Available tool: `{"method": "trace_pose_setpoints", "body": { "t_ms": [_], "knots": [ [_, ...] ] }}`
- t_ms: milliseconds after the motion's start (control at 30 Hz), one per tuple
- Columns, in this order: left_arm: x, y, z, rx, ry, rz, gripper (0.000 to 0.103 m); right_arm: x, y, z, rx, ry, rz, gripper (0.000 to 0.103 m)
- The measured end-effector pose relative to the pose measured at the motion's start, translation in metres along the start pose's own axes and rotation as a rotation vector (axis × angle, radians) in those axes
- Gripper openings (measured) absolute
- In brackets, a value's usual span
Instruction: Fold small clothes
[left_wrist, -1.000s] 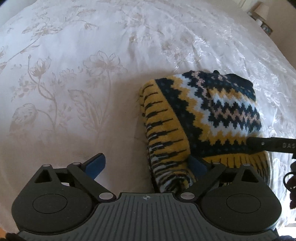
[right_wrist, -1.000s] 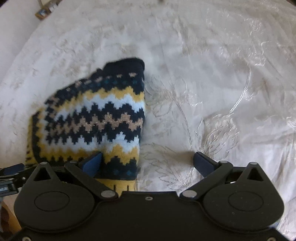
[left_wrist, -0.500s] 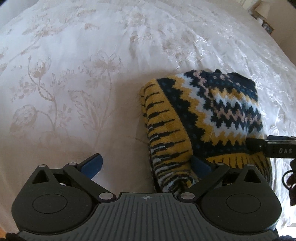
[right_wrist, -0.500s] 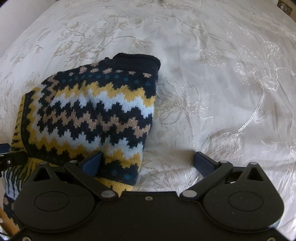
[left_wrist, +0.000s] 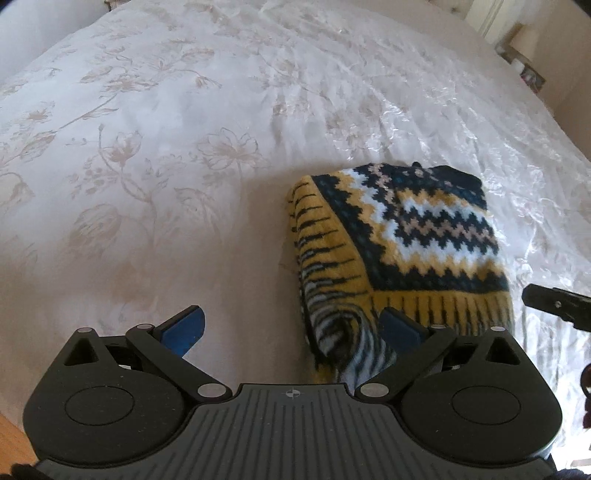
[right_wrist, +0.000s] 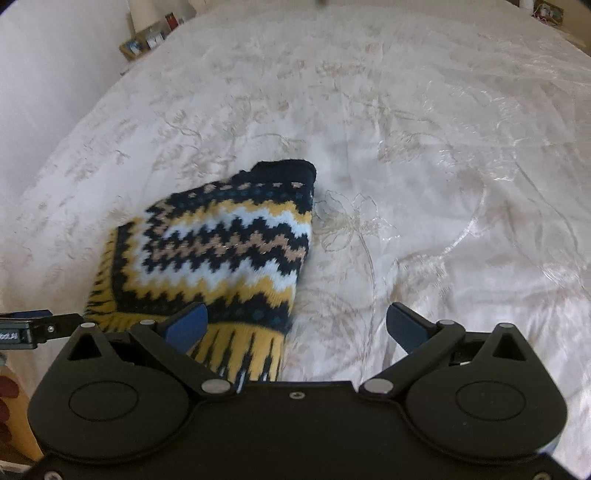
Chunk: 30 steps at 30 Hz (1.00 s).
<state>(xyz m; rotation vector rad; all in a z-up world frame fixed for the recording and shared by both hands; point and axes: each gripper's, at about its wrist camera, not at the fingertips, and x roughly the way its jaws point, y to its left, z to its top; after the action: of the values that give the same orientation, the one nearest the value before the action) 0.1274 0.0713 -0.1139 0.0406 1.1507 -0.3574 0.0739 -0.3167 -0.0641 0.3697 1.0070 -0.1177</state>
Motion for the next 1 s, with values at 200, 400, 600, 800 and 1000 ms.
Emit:
{"method": "trace_pose_setpoints", "body": {
  "t_ms": [200, 400, 600, 800, 1000],
  "knots": [
    [-0.026, -0.015, -0.012, 0.035, -0.059, 0.013, 0.102, -0.028, 0.013, -0.014, -0.072, -0.036, 0.024, 0.103],
    [-0.061, -0.035, -0.018, 0.077, -0.155, 0.063, 0.101, -0.069, 0.031, -0.03, -0.162, -0.17, 0.099, 0.102],
    [-0.092, -0.046, -0.017, 0.093, -0.258, 0.146, 0.092, -0.101, 0.046, -0.039, -0.182, -0.295, 0.074, 0.102],
    [-0.101, -0.052, -0.018, 0.118, -0.215, 0.218, 0.092, -0.114, 0.057, -0.041, -0.158, -0.303, -0.017, 0.102],
    [-0.093, -0.05, -0.026, 0.086, -0.08, 0.162, 0.092, -0.11, 0.061, -0.039, -0.127, -0.214, -0.076, 0.102]
  ]
}}
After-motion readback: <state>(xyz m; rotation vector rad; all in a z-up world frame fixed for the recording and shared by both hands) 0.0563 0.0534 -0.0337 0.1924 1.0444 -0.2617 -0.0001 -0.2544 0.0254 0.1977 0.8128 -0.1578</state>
